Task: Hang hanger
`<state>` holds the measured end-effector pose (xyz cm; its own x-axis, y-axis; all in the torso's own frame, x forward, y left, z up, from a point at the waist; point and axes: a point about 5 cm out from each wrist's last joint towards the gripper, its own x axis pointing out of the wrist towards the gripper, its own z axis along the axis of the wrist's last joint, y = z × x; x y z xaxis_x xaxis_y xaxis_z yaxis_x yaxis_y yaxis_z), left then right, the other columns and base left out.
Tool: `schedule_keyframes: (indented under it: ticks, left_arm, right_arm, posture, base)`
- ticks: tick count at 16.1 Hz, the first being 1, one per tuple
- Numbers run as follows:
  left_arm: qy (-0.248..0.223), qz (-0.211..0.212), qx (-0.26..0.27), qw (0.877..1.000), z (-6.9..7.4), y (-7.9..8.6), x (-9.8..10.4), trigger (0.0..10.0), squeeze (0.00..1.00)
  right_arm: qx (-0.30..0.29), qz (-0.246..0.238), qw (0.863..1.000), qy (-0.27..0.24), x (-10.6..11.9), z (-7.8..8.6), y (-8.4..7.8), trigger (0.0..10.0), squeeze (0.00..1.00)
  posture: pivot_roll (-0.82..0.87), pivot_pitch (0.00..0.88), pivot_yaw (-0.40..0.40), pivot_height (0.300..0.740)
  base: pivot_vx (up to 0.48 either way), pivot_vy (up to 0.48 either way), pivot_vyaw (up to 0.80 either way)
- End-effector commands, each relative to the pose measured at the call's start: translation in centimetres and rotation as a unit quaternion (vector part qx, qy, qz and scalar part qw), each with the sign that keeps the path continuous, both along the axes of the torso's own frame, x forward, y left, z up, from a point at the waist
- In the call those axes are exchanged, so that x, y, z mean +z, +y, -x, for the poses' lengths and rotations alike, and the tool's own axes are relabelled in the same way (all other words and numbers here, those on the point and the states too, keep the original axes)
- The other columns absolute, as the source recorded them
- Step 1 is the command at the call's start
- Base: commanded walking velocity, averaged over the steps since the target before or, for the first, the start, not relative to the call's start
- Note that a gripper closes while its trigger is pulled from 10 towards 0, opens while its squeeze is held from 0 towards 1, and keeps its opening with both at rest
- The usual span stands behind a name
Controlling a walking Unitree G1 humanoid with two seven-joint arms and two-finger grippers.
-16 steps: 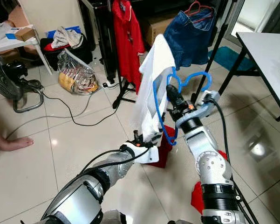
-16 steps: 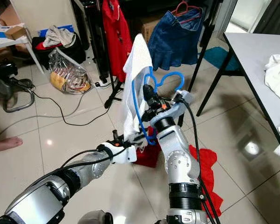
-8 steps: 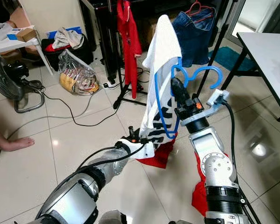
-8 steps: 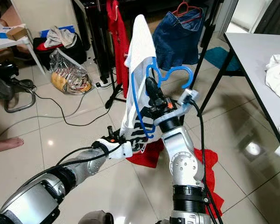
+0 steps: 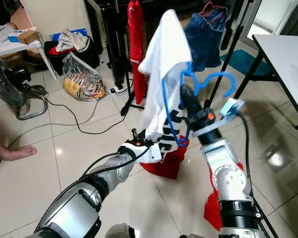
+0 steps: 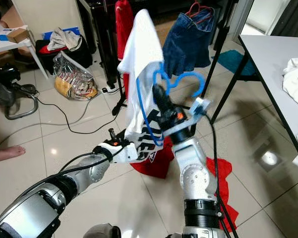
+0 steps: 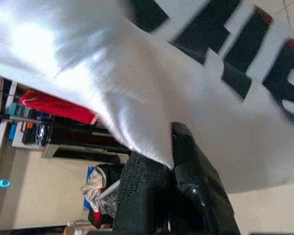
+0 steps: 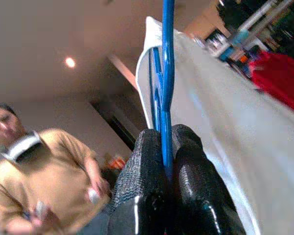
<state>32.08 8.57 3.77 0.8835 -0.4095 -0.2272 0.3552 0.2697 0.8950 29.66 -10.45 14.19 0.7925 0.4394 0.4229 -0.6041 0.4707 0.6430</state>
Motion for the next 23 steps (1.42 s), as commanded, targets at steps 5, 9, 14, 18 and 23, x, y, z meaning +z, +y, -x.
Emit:
schedule_keyframes:
  ticks: [5, 9, 14, 18, 23]
  left_arm:
    - [0.016, 0.062, 0.048, 0.997, -0.2, 1.1, 0.2, 10.0, 0.0]
    - [0.027, 0.069, 0.017, 0.997, 0.6, 0.2, -0.4, 10.0, 0.0]
    - [0.031, 0.01, -0.03, 0.999, 2.0, -0.1, -1.8, 10.0, 0.0]
    - [0.04, -0.053, -0.043, 0.997, 2.7, 0.5, -3.0, 10.0, 0.0]
    - [0.037, -0.087, -0.037, 0.995, 2.2, 0.3, -2.9, 10.0, 0.0]
  right_arm:
    - [-0.011, 0.093, 0.996, -0.002, -2.2, 0.8, 1.2, 10.0, 0.0]
    - [-0.065, 0.11, 0.992, 0.009, -2.6, -0.1, 0.4, 10.0, 0.0]
    - [-0.082, 0.115, 0.99, 0.025, -2.5, -0.8, 0.7, 10.0, 0.0]
    - [-0.062, 0.144, 0.987, 0.041, -2.3, -1.1, 2.0, 10.0, 0.0]
    - [-0.052, 0.202, 0.976, 0.06, -2.4, -1.5, 2.9, 10.0, 0.0]
  posture:
    - [0.09, 0.021, 0.074, 0.74]
    - [0.1, 0.019, 0.074, 0.74]
    - [0.1, 0.016, 0.075, 0.74]
    - [0.1, 0.015, 0.074, 0.74]
    - [0.09, 0.009, 0.074, 0.74]
  base:
    - [0.0, 0.0, 0.0]
    - [0.0, 0.0, 0.0]
    - [0.0, 0.0, 0.0]
    - [0.0, 0.0, 0.0]
    - [0.0, 0.0, 0.0]
